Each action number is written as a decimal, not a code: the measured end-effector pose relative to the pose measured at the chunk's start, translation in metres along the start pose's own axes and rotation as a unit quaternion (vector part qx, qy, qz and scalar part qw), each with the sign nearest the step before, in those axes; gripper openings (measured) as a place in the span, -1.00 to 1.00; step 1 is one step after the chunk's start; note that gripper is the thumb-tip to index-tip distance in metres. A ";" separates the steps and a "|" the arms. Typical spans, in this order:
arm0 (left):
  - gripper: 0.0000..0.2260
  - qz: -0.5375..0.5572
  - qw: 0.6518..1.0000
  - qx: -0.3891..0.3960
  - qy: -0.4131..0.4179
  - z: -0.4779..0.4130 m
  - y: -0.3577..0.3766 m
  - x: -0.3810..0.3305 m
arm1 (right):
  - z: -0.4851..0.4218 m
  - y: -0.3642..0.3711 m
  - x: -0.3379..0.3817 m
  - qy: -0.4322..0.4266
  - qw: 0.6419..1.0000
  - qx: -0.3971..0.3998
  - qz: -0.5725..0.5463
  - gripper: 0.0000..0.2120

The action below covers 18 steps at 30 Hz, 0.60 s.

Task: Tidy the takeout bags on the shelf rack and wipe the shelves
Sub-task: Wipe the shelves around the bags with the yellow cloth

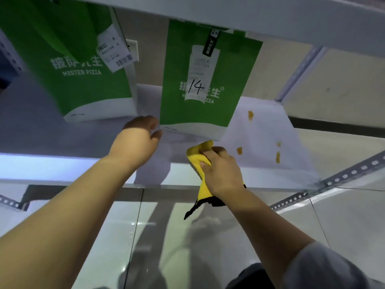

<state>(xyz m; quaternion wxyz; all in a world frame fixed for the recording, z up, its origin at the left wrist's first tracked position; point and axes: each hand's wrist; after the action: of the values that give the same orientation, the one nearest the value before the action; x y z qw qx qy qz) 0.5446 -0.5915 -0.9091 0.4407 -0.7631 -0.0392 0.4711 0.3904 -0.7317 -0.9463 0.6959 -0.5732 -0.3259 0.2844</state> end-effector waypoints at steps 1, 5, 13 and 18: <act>-0.77 0.000 1.000 -0.004 -0.010 -0.003 0.003 -0.004 | -0.004 0.000 -0.004 -0.011 1.000 0.000 0.004 -0.65; -0.70 0.022 0.997 -0.020 -0.068 -0.011 0.014 -0.014 | -0.015 0.003 -0.013 -0.048 0.998 0.022 0.025 -0.64; -0.44 0.053 0.988 -0.061 -0.129 -0.047 0.032 -0.014 | -0.017 0.022 -0.027 -0.074 0.996 0.053 -0.001 -0.67; -0.53 0.092 0.993 -0.051 -0.060 -0.069 0.034 -0.006 | -0.015 0.028 -0.029 -0.070 0.997 0.039 -0.004 -0.66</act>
<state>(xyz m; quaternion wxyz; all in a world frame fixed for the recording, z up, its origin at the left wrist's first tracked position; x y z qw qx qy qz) 0.5815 -0.6588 -0.9177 0.3532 -0.7552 -0.0192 0.5519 0.3831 -0.7582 -0.9800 0.6943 -0.5229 -0.3651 0.3335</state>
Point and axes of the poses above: each hand's wrist, its own z-axis away from the middle knuckle, its own y-axis out of the palm, x = y × z, and after that the axes turned 13 degrees about z, right-handed
